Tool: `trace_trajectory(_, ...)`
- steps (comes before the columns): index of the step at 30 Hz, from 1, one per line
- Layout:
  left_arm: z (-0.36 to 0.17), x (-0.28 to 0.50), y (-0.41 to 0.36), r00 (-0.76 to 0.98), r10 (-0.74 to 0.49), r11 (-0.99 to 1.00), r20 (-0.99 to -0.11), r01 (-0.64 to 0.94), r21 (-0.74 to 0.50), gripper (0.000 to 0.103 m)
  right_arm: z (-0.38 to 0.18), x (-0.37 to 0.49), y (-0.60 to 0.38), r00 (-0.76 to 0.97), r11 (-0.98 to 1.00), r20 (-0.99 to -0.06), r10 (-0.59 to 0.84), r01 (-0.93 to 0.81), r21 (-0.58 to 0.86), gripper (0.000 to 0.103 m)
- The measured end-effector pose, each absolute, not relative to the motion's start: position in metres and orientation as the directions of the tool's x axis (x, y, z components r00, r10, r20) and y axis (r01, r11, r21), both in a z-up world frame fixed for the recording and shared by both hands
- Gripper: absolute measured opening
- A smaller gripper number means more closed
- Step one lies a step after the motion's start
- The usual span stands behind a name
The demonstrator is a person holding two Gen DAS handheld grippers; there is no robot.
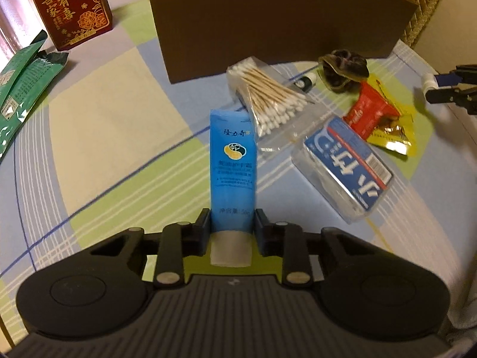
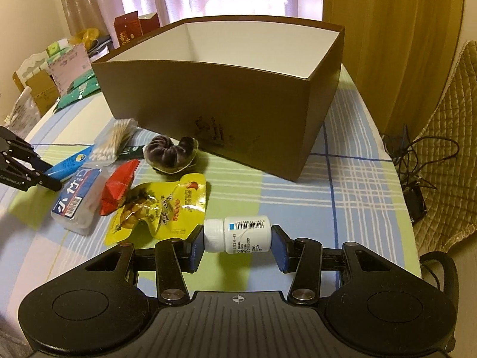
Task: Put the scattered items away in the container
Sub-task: 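Grasp blue hand-cream tube with left tool while right tool grasps white pill bottle, then lift and carry tube with left tool while right tool carries bottle over box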
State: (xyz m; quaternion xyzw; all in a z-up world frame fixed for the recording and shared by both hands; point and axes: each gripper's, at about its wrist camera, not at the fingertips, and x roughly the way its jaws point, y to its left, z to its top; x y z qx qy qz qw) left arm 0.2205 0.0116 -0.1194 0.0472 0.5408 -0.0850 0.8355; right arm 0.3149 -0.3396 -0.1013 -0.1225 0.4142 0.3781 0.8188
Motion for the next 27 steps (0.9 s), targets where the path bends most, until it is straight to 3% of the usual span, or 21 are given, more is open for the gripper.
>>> trace_trajectory(11,-0.118,0.185,0.011,0.382,-0.088,0.992,-0.92,0.112,-0.049,0.028,-0.101,0.301,-0.342,0.369,0.687,-0.778,0.509,-0.718,0.109,0.05)
trace_trajectory(18,-0.117,0.183,0.01,0.374,-0.068,0.997,-0.925,0.053,-0.052,0.025,-0.095,0.295,-0.346,0.383,0.691,-0.758,0.528,-0.712,0.121,0.05)
trace_trajectory(27,-0.085,0.159,0.006,0.444,-0.058,0.997,-0.894,-0.016,-0.073,0.025,-0.09,0.293,-0.355,0.383,0.704,-0.747,0.543,-0.693,0.156,0.05)
